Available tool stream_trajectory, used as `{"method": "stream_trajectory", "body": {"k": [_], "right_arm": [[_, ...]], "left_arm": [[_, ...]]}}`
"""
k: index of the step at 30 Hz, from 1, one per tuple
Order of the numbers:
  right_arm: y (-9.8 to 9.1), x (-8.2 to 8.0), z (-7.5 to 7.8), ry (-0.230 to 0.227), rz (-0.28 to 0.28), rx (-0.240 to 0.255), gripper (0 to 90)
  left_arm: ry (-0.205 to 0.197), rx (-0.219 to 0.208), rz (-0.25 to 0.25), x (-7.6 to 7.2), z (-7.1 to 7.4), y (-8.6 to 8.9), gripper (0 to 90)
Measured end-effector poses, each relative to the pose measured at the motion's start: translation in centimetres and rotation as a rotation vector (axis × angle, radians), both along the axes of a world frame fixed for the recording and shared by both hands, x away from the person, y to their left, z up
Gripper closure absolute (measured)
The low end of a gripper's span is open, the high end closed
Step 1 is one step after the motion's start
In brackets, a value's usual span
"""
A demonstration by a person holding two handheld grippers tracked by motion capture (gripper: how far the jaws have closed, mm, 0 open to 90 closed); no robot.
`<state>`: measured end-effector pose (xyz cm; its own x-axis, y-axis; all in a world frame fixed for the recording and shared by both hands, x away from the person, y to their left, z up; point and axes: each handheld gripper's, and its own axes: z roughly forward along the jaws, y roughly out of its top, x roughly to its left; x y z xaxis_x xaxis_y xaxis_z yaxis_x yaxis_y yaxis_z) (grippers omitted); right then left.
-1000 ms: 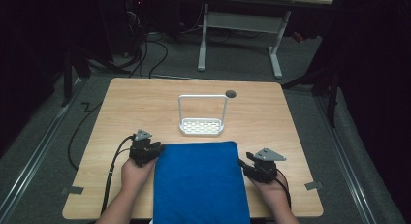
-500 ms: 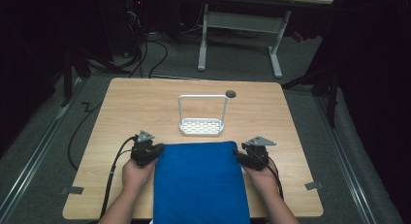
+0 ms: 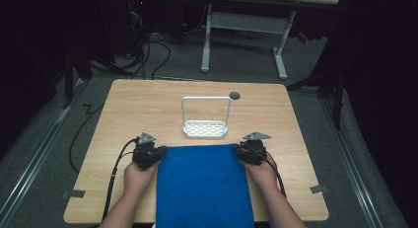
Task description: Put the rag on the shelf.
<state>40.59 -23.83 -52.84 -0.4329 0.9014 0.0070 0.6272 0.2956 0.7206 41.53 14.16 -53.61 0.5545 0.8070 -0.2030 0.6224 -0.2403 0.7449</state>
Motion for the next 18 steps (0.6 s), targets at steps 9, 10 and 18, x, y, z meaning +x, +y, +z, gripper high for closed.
{"method": "stream_trajectory", "body": {"k": [9,10,18], "right_arm": [[0.7,-0.3,0.0,-0.014,0.056,-0.016,87.1],[0.8,-0.4,0.0,-0.014,0.055,-0.02,87.6],[0.8,-1.5,1.0,-0.08,0.063,0.018,88.3]], "left_arm": [[-0.002,0.007,-0.01,-0.1,0.0,0.0,86.6],[-0.002,0.008,-0.013,-0.1,0.0,0.0,86.6],[-0.018,0.007,-0.024,-0.3,0.3,0.0,87.2]]}}
